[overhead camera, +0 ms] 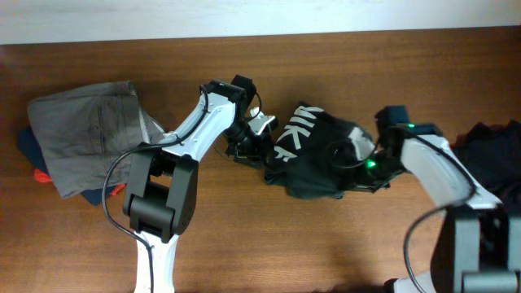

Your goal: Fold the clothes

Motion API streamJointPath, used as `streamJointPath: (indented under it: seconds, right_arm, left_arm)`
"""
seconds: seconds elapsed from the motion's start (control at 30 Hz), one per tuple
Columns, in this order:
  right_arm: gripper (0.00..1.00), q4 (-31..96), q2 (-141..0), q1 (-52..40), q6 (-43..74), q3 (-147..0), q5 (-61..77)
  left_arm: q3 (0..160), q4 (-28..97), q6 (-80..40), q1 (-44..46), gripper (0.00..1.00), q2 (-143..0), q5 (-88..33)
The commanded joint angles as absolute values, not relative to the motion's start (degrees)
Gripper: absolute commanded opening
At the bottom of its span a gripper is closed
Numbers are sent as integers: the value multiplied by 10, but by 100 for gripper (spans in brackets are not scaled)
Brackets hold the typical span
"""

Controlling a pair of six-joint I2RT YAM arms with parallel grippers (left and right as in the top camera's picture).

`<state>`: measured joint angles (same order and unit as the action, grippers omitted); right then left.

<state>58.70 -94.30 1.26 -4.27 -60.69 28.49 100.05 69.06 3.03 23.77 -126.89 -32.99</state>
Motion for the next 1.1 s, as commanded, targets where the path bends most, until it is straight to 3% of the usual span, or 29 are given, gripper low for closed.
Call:
streamJointPath:
  seconds: [0.0,0.03,0.1,0.33,0.4,0.47,0.57,0.63,0.8,1.07]
  right_arm:
    - [4,602,-914,32,-40,-618,278]
    - [4,605,-914,33,-40,-618,278]
    - [4,608,-914,33,-40,-618,277]
    - [4,608,-914,33,-40,-618,273]
    - [4,608,-914,34,-40,-618,273]
    - [4,607,-914,34,-40,-618,273]
    - [4,608,-914,34,-40,-618,271]
    - [4,608,-914,34,-30,-618,251]
    - [4,612,-914,34,8,-618,191]
    - [4,622,-914,34,11,-618,171]
  left_arm:
    - [998,687,31,239,70,-1257,-328]
    - [998,687,30,240,79,-1257,-328]
    - [998,685,30,244,84,-1257,-328]
    - [985,659,31,279,84,-1257,-328]
    - [977,650,31,291,74,-1257,-325]
    - [971,642,30,300,56,-1257,-306]
    - [968,639,30,306,19,-1257,-256]
    - [968,642,23,304,0,-1257,-224]
    - [968,651,2,281,0,-1256,-145]
    - [968,670,2,249,0,-1256,-142]
